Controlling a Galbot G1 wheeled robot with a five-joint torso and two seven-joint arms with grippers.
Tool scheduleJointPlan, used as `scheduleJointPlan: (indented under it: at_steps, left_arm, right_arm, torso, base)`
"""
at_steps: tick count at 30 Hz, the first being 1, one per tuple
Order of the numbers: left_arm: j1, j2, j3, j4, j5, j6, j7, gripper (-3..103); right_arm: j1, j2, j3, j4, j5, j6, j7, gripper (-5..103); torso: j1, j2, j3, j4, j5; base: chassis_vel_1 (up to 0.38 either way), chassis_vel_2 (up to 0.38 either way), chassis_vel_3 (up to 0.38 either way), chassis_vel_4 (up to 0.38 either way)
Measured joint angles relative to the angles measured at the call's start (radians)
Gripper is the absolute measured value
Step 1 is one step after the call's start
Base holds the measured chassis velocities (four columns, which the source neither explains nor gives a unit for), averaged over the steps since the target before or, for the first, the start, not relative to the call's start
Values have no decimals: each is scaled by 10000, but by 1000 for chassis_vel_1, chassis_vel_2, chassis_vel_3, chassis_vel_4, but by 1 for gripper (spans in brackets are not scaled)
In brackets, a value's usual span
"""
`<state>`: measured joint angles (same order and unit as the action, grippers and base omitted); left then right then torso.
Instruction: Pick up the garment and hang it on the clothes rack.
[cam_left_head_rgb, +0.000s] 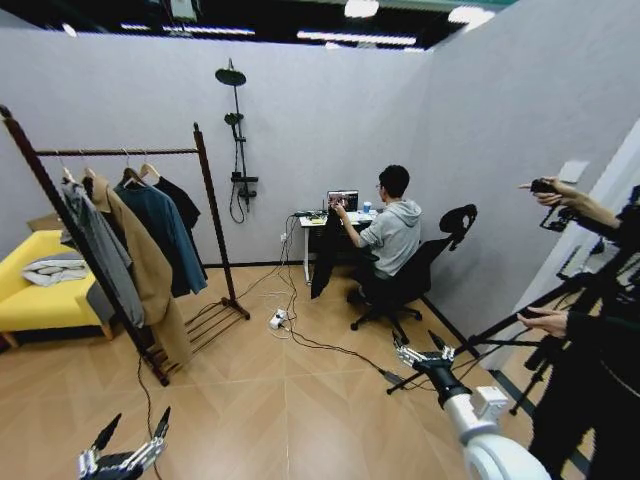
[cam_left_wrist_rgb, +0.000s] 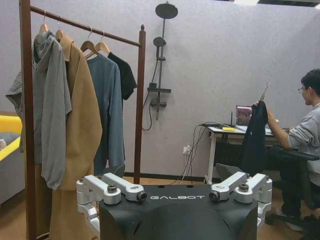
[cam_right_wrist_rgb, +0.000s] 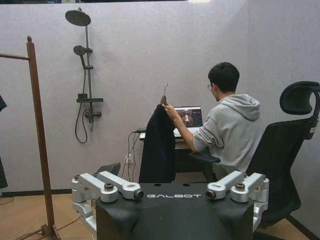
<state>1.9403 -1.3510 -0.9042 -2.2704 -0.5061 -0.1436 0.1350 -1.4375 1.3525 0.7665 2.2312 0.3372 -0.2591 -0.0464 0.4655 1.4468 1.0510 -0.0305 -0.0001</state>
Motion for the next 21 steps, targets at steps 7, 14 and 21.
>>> scheduleJointPlan:
  at_steps: [7,14,21]
  left_arm:
    - [-1,0,0,0,0,0,0,100]
    - [0,0,0,0,0,0,0,100]
    - [0,0,0,0,0,0,0,100]
  right_arm:
    - [-210,49,-172,234,-412,-233,165,100]
    - [-107,51,-33,13,-127,-41,-110,100]
    - [81,-1,-79,-179,201,-36,-202,100]
  torso:
    - [2,0,0,-1,1]
    - [-4,2,-1,0,0]
    - [-4,2,-1,-1,1]
  base:
    - [-23,29,36,-25]
    - [0,0,0,0]
    - [0,0,0,0]
